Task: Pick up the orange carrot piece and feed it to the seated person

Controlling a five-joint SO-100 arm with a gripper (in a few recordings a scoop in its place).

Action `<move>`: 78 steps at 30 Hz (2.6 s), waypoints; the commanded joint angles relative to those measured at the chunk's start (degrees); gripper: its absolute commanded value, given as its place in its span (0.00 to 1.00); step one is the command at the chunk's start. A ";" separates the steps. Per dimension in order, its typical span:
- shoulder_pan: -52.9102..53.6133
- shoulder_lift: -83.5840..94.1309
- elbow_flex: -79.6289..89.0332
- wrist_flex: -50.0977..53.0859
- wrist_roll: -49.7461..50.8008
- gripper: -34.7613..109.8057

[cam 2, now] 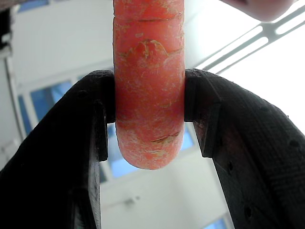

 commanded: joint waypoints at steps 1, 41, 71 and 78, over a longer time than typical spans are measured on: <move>0.00 2.81 -2.37 -1.49 -0.62 0.22; 0.18 3.08 -2.37 -1.49 -0.62 0.36; 7.29 2.72 -2.29 -0.79 -0.62 0.29; 7.29 3.60 1.05 -0.62 0.18 0.23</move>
